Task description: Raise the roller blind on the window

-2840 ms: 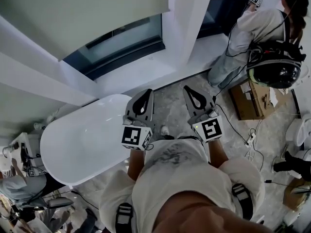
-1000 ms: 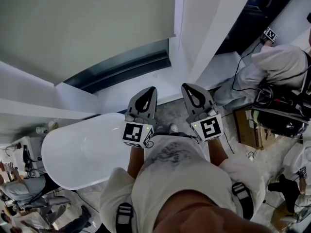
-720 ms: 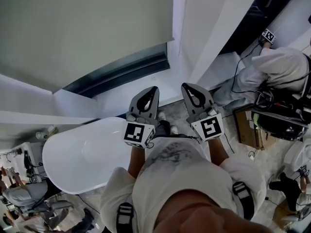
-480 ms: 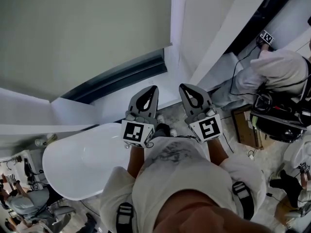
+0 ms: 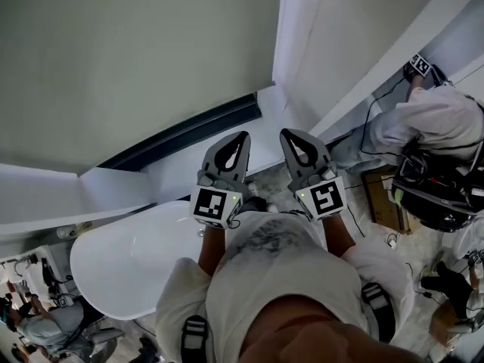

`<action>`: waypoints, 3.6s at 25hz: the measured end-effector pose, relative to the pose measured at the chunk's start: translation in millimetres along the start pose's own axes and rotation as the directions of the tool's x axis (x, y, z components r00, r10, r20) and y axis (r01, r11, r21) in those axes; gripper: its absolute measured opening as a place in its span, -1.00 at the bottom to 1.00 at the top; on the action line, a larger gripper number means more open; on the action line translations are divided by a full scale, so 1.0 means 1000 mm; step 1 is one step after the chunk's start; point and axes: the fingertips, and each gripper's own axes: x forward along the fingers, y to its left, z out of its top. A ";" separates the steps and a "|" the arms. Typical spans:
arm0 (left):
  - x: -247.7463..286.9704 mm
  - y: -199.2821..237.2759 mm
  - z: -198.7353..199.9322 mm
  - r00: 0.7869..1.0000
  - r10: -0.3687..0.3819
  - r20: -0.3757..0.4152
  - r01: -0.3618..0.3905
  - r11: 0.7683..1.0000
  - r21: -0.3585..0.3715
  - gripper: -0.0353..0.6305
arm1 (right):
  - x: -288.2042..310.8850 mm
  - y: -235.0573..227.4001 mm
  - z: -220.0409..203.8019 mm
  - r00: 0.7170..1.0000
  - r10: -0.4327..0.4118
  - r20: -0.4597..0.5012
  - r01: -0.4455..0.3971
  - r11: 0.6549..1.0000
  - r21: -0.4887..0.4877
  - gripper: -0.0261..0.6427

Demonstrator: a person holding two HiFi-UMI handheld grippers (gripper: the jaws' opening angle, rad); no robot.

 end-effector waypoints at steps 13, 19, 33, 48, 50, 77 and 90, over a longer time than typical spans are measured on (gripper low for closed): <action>0.042 0.022 0.007 0.992 -0.126 -0.004 0.126 0.992 -0.015 -0.87 | 0.032 -0.019 0.009 0.995 -0.096 0.022 0.096 0.995 0.015 -0.74; 0.059 0.027 0.003 0.981 -0.192 0.000 0.192 0.981 0.004 -0.87 | 0.038 -0.026 0.006 0.988 -0.151 0.004 0.151 0.988 0.009 -0.74; 0.089 0.019 0.011 0.963 -0.268 0.002 0.268 0.963 0.014 -0.87 | 0.033 -0.031 -0.002 0.983 -0.177 -0.045 0.179 0.983 0.033 -0.73; 0.119 0.007 0.004 0.943 -0.332 -0.001 0.332 0.943 -0.018 -0.78 | 0.034 -0.036 -0.009 0.989 -0.143 -0.044 0.145 0.989 0.033 -0.73; 0.123 0.003 0.003 0.939 -0.344 -0.002 0.344 0.939 -0.016 -0.70 | 0.033 -0.037 -0.012 0.988 -0.144 -0.048 0.146 0.989 0.035 -0.73; 0.176 0.003 -0.017 0.903 -0.430 0.018 0.430 0.903 -0.011 -0.70 | 0.040 -0.039 -0.034 0.983 -0.167 -0.077 0.169 0.985 0.024 -0.73; 0.160 -0.008 -0.018 0.901 -0.434 -0.010 0.434 0.901 -0.026 -0.87 | 0.033 -0.047 -0.022 0.987 -0.145 -0.068 0.148 0.988 0.039 -0.73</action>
